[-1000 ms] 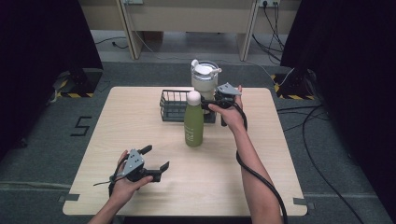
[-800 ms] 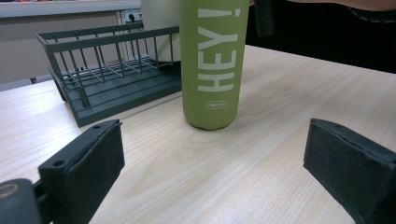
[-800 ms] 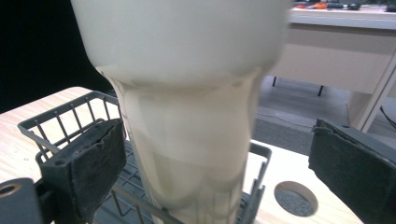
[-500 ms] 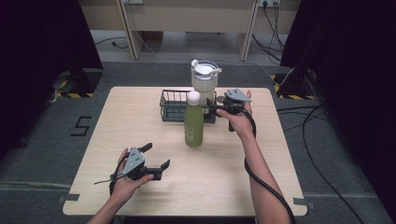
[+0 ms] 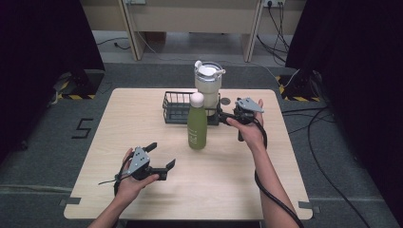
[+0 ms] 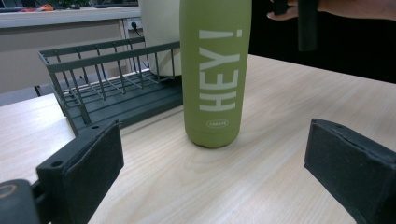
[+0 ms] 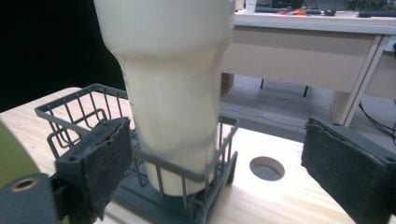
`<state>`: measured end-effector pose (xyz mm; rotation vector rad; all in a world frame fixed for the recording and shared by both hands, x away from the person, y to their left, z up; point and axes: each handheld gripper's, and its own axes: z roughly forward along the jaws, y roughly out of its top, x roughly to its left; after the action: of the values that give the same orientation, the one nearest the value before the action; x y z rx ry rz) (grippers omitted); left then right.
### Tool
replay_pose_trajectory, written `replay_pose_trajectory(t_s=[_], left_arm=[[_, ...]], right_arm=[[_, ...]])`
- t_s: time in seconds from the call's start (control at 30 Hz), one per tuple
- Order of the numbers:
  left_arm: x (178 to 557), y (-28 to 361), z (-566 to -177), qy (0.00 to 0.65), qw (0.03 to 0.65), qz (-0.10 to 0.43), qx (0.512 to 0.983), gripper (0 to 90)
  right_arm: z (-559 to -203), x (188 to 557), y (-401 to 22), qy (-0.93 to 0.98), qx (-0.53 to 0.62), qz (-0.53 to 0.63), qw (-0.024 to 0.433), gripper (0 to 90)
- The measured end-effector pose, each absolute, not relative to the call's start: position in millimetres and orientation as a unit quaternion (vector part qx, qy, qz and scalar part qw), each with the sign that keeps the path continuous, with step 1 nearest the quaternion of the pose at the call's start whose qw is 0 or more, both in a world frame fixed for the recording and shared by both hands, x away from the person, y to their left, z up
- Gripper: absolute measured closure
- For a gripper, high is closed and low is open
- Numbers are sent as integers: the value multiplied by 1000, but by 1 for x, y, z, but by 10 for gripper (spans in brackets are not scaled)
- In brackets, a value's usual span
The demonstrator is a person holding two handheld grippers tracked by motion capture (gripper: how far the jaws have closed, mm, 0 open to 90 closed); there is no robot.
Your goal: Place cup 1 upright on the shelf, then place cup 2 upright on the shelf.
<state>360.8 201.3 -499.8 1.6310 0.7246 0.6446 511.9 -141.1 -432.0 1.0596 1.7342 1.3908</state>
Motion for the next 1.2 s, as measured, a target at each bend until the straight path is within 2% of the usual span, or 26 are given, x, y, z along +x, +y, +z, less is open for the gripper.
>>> replay_pose_trajectory(t_s=[1.2], left_arm=[[382, 194, -481, 307, 593, 289, 686, 33]], right_arm=[[-452, 436, -193, 636, 423, 533, 363, 95]])
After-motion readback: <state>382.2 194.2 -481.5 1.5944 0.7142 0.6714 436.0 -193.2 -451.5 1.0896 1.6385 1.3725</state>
